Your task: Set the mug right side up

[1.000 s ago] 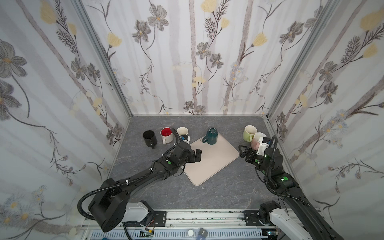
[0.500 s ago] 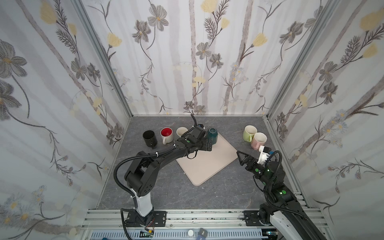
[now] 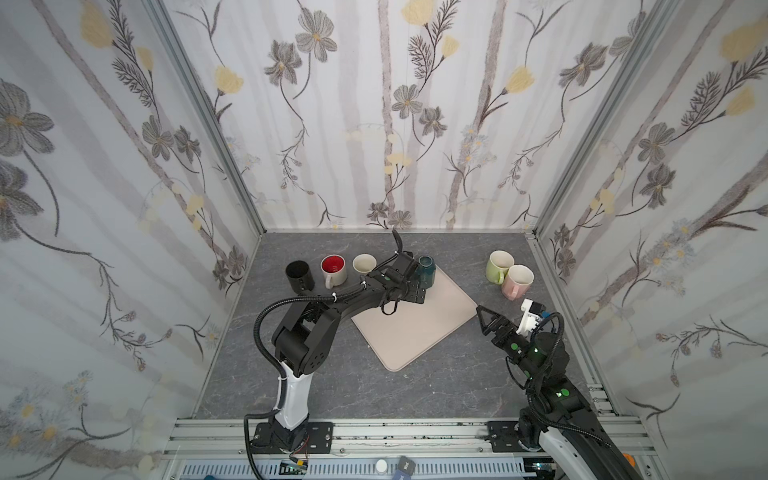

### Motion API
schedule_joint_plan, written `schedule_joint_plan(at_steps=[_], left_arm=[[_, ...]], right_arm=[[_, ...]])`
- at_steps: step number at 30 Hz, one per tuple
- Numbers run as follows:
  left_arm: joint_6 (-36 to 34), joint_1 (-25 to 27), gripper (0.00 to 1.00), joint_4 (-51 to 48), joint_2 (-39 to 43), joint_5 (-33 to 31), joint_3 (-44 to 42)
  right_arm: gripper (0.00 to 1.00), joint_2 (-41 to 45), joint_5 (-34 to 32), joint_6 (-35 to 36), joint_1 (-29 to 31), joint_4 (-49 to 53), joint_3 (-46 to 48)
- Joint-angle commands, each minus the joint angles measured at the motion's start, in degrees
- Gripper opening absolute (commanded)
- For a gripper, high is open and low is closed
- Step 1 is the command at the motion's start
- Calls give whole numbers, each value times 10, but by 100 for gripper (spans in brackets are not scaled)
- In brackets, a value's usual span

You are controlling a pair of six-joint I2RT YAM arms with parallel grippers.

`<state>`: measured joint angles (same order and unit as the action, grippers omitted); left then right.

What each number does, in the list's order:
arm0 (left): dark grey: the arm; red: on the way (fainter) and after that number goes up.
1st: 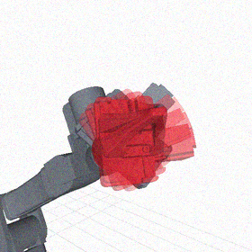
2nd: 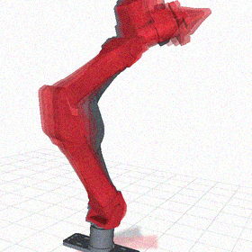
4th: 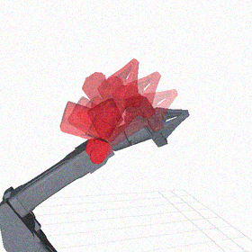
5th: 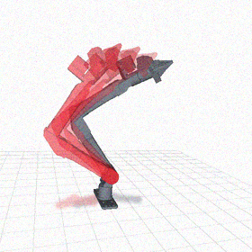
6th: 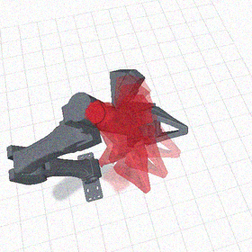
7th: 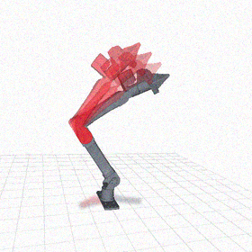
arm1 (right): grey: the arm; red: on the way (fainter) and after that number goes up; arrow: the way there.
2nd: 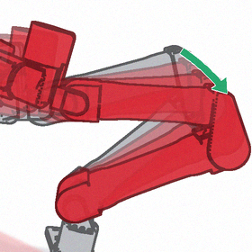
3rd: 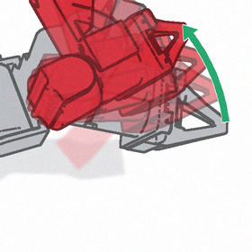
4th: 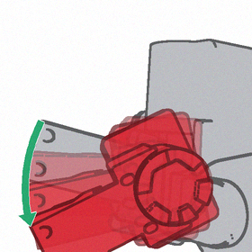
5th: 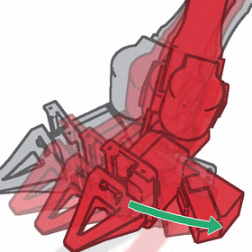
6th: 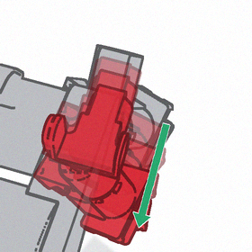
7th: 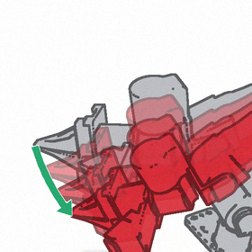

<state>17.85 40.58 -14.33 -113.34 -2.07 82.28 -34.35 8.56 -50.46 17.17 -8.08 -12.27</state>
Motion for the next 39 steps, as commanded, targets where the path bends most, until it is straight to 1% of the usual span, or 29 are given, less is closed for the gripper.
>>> schedule_joint_plan(at_steps=[1, 3, 17, 21, 32, 34, 37, 39], left_arm=[[-15, 0, 100, 23, -6, 5, 6], [-20, -1, 100, 24, -12, 12, 26], [-38, -1, 100, 31, -47, 18, 60], [-49, -1, 100, 34, -65, 28, 79], [-76, 0, 100, 23, -110, 25, 133], [-72, 0, 100, 27, -111, 32, 132], [-64, 2, 100, 44, -109, 59, 119], [-54, 5, 100, 55, -107, 61, 111]], right_arm=[[100, 6, -22, -7, -2, -12, 10], [100, 10, -23, -10, -2, -15, 18], [100, 39, -15, -11, -8, 2, 37], [100, 46, -16, -7, -10, 10, 43], [100, 66, -16, -7, -20, 22, 58], [100, 65, -17, -7, -22, 22, 59], [100, 61, -18, -4, -25, 20, 59], [100, 58, -19, -2, -27, 21, 60]])
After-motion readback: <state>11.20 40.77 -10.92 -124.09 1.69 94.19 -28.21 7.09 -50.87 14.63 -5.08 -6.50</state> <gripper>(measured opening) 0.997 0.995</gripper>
